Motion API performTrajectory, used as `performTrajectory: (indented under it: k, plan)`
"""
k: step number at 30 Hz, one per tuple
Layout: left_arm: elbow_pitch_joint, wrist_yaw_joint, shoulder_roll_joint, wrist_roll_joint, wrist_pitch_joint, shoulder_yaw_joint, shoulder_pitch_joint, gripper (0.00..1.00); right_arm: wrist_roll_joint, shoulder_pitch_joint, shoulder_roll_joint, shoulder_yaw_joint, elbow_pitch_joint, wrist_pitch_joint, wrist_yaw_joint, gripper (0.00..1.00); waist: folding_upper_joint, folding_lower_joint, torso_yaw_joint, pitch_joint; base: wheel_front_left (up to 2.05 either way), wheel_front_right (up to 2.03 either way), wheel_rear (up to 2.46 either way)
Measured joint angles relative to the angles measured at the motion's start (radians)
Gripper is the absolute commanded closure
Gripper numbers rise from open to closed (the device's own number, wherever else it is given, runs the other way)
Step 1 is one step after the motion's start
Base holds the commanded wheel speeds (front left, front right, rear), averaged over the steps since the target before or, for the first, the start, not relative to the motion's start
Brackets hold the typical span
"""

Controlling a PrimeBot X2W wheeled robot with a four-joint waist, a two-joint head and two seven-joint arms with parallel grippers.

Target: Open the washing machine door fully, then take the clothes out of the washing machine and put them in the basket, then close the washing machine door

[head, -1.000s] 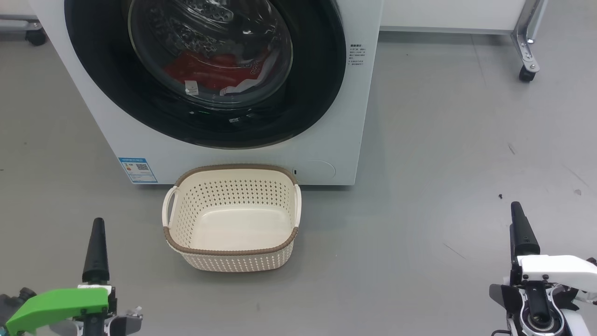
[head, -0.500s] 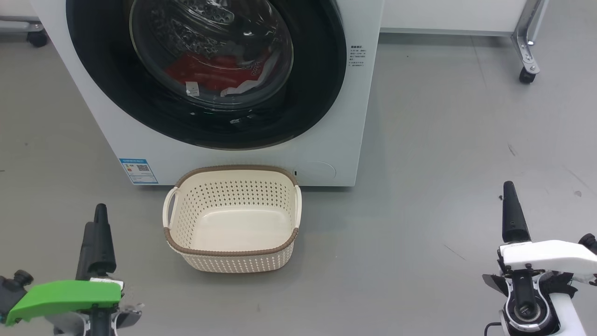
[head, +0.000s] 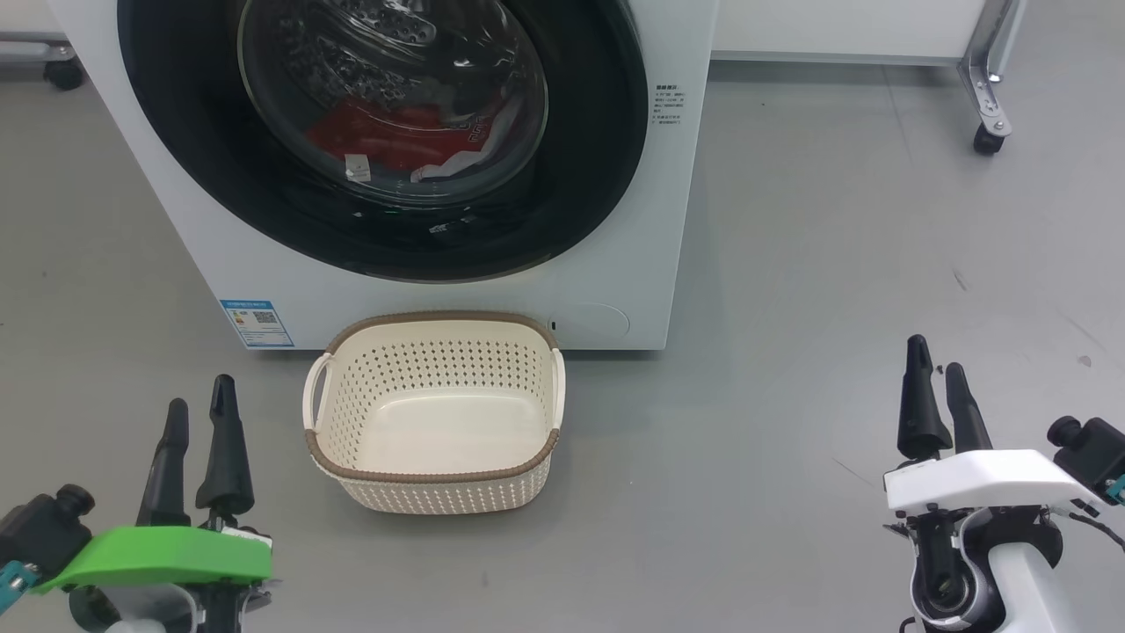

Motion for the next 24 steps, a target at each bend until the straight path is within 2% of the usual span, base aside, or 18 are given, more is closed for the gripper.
performTrajectory:
  k: [16, 24]
  plan:
    - [0.005, 0.012, 0.022, 0.32, -0.052, -0.079, 0.003, 0.0, -0.287, 0.0, -0.006, 0.105, 0.011, -0.052, -0.054, 0.0, 0.0, 0.0, -0.015, 0.012, 0.0, 0.0, 0.0]
    - [0.048, 0.046, 0.025, 0.459, -0.079, -0.116, 0.01, 0.0, -0.437, -0.001, -0.014, 0.169, 0.043, -0.078, -0.083, 0.0, 0.0, 0.0, -0.024, 0.017, 0.0, 0.0, 0.0]
